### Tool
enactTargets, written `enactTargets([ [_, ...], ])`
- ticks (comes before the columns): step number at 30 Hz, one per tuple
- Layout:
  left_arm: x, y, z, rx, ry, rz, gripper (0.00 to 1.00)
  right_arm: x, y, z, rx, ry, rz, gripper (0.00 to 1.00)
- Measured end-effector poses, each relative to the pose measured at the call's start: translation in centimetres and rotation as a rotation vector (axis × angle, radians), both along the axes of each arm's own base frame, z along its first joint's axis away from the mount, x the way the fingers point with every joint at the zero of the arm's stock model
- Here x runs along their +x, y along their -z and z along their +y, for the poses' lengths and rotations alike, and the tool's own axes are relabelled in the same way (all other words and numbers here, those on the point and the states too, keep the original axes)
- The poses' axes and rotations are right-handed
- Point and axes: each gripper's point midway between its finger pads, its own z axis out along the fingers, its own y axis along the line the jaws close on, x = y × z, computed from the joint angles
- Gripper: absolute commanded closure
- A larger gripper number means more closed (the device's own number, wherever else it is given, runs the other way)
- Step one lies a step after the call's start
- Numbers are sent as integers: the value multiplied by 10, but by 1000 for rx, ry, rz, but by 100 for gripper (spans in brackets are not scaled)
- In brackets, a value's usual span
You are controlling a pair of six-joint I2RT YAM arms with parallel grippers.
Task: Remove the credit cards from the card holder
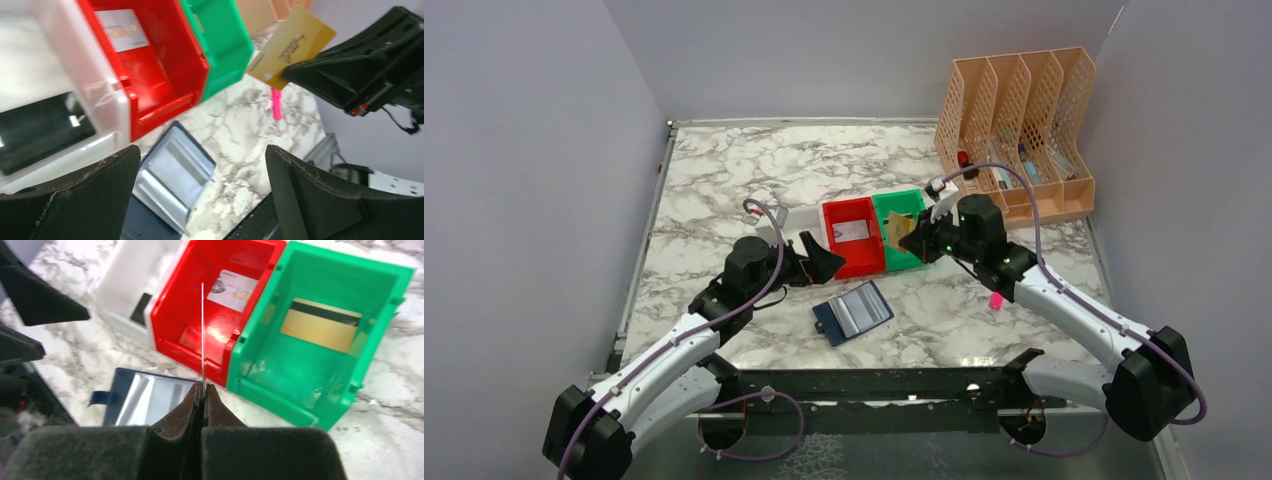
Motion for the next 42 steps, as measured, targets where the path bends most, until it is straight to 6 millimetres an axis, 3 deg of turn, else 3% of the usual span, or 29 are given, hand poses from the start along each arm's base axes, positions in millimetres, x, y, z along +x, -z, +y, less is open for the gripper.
enactTargets([
  [8,3,30,37,173,-146,49,1,24,3,-19,-153,39,-157,99],
  [14,3,42,54,247,-208,68,1,36,10,-23,-318,-60,-277,99],
  [22,3,48,61,286,-228,75,1,54,38,-10,-554,-223,-337,99],
  [26,2,50,62,296,-228,75,1,65,52,-17,-683,-238,-359,99],
  [34,2,49,64,299,-231,69,1,92,48,-34,-846,-183,-425,99],
  [42,3,52,66,312,-239,73,1,100,74,-35,-928,-194,-378,99],
])
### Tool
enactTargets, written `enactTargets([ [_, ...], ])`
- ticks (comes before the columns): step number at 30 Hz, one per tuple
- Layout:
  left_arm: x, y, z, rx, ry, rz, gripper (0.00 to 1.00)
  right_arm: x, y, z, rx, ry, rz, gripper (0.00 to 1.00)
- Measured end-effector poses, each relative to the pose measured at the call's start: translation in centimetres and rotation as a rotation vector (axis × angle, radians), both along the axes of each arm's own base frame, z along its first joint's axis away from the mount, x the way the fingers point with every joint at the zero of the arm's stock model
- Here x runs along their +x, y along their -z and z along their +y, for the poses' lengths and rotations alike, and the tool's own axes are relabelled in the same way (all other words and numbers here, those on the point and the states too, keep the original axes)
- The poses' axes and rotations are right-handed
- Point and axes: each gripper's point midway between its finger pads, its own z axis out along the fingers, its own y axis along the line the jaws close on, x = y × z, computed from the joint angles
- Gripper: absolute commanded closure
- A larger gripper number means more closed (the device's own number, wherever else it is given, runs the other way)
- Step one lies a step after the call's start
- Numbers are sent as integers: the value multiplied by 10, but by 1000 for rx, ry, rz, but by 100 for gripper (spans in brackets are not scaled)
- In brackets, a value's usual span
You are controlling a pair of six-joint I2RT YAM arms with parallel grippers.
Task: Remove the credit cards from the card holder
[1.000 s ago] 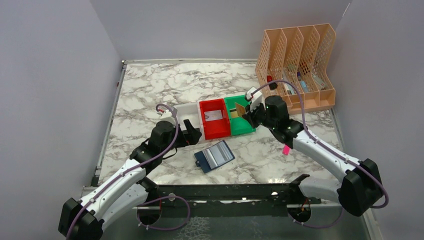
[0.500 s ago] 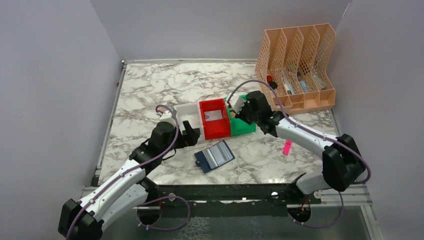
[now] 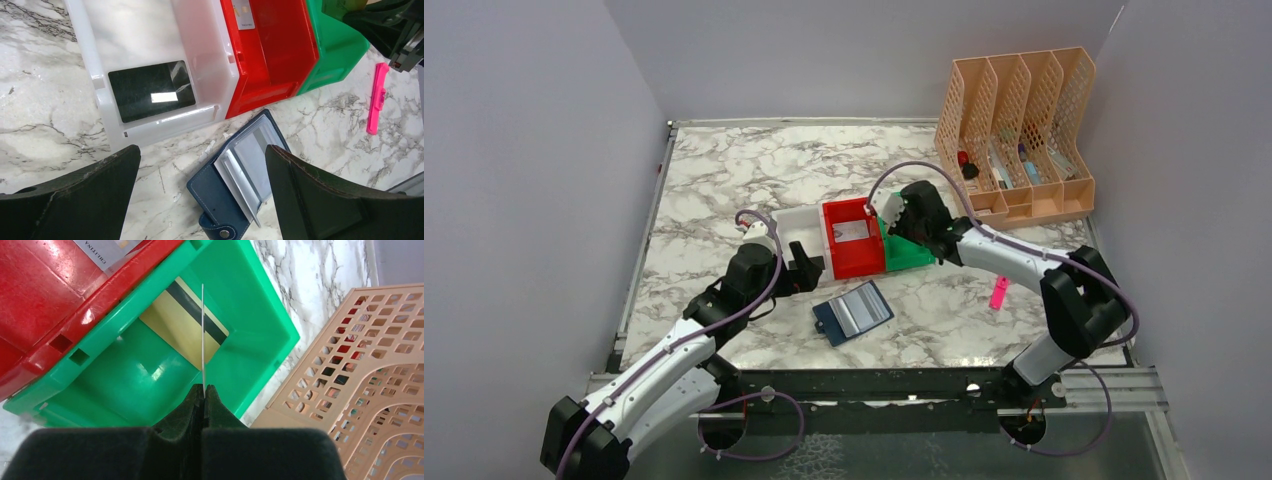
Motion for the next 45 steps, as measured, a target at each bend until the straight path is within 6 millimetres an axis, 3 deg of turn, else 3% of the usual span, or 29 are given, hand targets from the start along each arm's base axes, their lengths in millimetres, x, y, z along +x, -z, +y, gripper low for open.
enactTargets([
  [9,-1,5,1,19,1,12,1,6,28,3,-80,10,7,98],
  [16,-1,6,2,23,-1,17,1,22,22,6,-81,20,-69,97],
  [21,-1,6,2,24,-1,17,1,31,29,7,-103,21,-98,95],
  [45,-3,9,4,31,-1,29,1,32,37,8,-109,14,-122,82],
])
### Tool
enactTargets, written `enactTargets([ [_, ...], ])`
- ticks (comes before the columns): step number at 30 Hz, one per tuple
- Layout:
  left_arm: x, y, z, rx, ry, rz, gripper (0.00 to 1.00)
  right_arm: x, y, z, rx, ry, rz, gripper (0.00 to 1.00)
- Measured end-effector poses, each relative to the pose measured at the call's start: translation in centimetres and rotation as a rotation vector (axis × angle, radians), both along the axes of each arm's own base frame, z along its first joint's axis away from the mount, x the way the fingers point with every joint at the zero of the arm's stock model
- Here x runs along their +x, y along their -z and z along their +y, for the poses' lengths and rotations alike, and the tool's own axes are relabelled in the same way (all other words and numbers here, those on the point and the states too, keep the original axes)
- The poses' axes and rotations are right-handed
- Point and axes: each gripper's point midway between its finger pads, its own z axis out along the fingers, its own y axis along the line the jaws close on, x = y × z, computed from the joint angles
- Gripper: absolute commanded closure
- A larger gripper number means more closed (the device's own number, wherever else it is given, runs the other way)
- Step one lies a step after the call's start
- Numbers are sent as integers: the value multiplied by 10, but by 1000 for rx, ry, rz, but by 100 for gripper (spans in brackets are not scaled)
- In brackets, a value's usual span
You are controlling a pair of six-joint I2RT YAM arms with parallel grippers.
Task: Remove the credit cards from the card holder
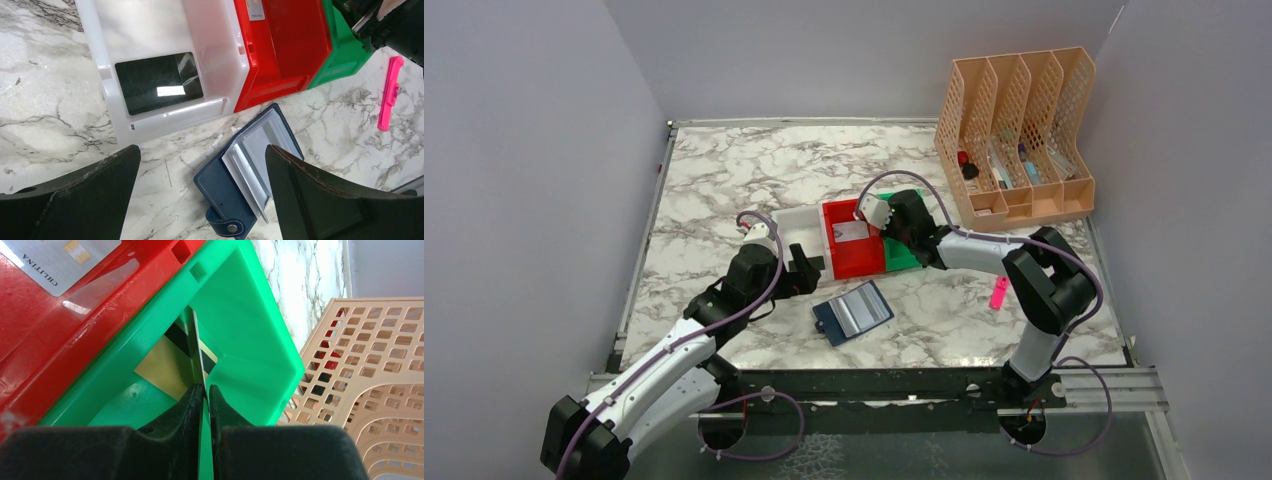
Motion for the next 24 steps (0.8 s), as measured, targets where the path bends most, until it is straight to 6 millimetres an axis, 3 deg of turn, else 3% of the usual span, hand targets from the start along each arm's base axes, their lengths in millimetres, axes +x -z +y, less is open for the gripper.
enactTargets([
  [6,-1,-1,0,-2,0,-3,1,-1,1,0,0,1,5,79],
  [12,-2,0,1,0,0,1,1,-4,5,3,5,-23,25,99],
  [24,-2,-2,1,-6,-3,-2,1,-15,5,2,33,-60,12,99],
])
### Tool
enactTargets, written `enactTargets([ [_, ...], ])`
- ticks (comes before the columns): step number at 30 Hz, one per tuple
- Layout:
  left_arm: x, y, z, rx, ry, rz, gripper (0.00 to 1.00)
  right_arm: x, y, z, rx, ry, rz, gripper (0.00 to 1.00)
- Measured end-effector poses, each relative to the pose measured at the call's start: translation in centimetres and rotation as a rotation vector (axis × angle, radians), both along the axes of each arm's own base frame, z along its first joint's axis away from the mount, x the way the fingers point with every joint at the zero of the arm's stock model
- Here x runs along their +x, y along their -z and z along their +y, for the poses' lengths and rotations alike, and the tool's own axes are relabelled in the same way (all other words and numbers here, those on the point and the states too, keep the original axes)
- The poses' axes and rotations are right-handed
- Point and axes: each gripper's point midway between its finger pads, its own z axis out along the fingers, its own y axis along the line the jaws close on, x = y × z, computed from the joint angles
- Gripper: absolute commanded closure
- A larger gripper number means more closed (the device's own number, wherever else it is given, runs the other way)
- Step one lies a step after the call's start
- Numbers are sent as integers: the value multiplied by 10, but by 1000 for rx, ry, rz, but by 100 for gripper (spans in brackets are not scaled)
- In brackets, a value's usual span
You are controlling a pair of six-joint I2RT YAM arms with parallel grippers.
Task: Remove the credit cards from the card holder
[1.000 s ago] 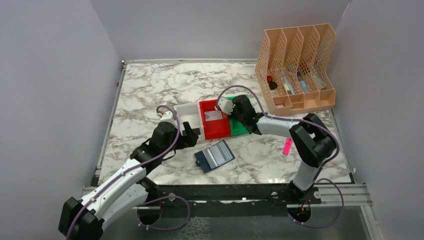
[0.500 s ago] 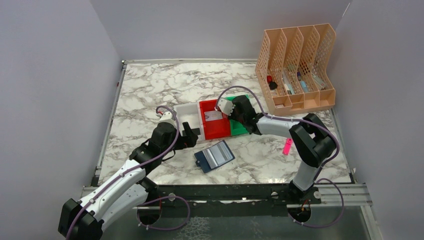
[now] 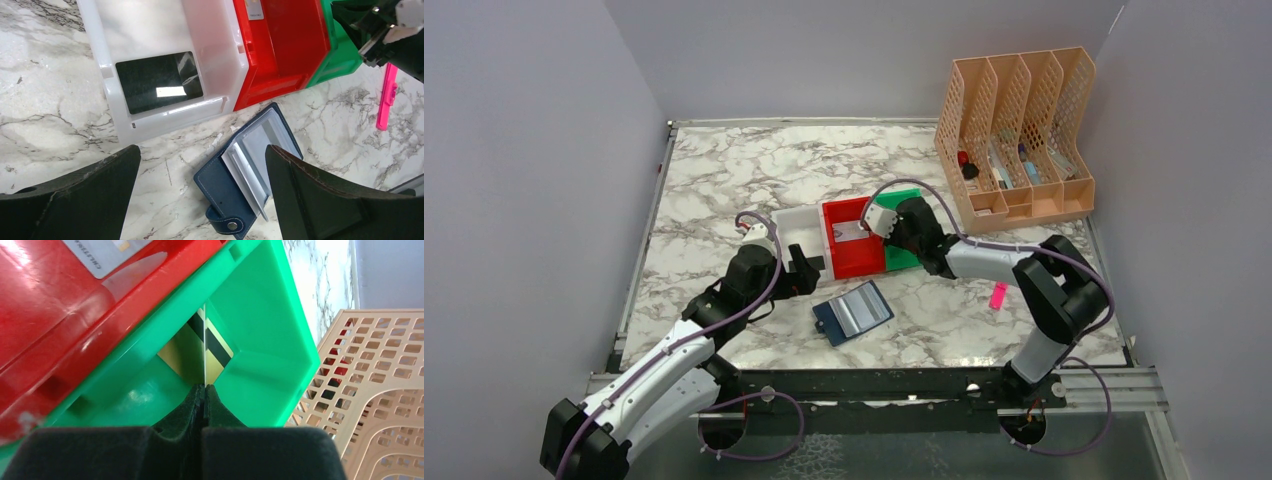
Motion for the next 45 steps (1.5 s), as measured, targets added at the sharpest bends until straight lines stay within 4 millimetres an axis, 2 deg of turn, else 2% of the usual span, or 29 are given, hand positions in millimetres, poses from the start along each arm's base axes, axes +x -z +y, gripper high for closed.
enactTargets([
  [8,0,2,0,5,0,6,1,-4,-25,13,73,-109,-61,99],
  [11,-1,7,0,16,1,24,1,-2,-25,11,74,-138,-62,99],
  [16,-1,14,1,32,1,46,1,6,-24,-3,65,-178,-57,99],
  [20,-1,21,1,48,1,70,1,10,-36,-8,73,-227,-77,99],
  [23,-1,28,2,64,-1,94,1,9,-43,-1,72,-282,-95,99],
  [27,2,38,6,89,-12,128,1,7,-42,1,56,-343,-93,99],
  [34,14,43,16,55,-41,153,1,8,-39,-3,23,-391,-97,99],
  [40,18,44,16,33,-32,163,1,11,-19,-4,-7,-400,-68,99],
  [45,19,40,12,13,-14,154,1,14,-14,-3,-19,-408,-77,99],
])
